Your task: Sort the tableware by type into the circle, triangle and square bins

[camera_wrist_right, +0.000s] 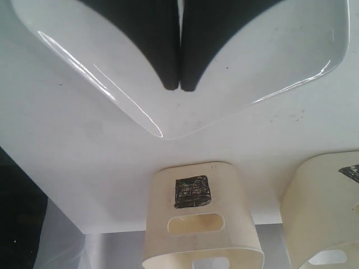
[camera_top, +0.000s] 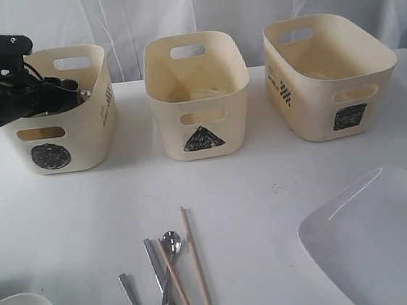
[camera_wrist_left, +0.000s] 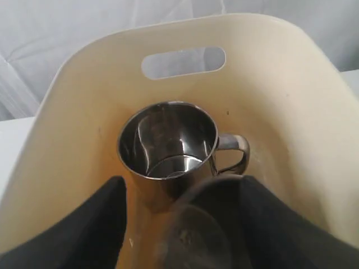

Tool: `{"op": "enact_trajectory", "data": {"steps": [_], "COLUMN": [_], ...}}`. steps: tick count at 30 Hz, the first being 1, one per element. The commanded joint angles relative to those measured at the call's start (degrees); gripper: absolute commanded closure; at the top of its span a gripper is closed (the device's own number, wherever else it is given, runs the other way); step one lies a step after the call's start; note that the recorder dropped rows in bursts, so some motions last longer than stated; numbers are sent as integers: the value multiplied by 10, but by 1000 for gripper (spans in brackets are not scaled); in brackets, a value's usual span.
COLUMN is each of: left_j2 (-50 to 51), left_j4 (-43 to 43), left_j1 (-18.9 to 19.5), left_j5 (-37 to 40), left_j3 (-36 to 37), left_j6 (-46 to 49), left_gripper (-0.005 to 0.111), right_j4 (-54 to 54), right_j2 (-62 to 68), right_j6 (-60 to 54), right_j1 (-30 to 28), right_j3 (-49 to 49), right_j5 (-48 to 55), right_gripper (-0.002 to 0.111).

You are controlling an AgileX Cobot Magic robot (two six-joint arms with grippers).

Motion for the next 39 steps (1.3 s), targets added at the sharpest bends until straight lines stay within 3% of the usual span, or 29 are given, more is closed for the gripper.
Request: {"op": "enact_trajectory", "data": {"steps": [1, 9, 11, 14, 20, 25, 27, 29, 34, 39], "left_j2": [-17, -94, -129, -187, -266, -266, -263, -263, -266, -262], "left_j4": [0, 10, -4, -11, 56, 158, 183, 191, 208, 198], "left_j1": [1, 1, 1, 1, 1, 1, 1, 1, 1, 1], "left_j5": [17, 57, 103, 237, 572, 854, 938, 974, 950, 876], "left_j3": [-2, -2, -2, -2, -1, -1, 2, 13, 57, 115], "left_j6": [-5, -3, -3, -1, 0, -5, -50, -104, -140, -140], "left_gripper": [44, 44, 45, 56, 107, 107, 107, 107, 106, 85], "right_j4": [0, 0, 0, 0, 0, 0, 0, 0, 0, 0], "right_j2": [-4, -4, -4, -4, -4, -4, -4, -4, -4, -4], "right_j6": [1, 1, 1, 1, 1, 1, 1, 1, 1, 1], "right_j1": [-3, -3, -3, -3, -3, -3, -3, -3, -3, -3], "right_j3": [1, 1, 1, 1, 1, 1, 1, 1, 1, 1], "right_j5": [-8, -8, -8, -8, -8, -8, -8, -8, -8, -8], "right_gripper": [108, 108, 108, 108, 108, 108, 108, 108, 108, 108]}}
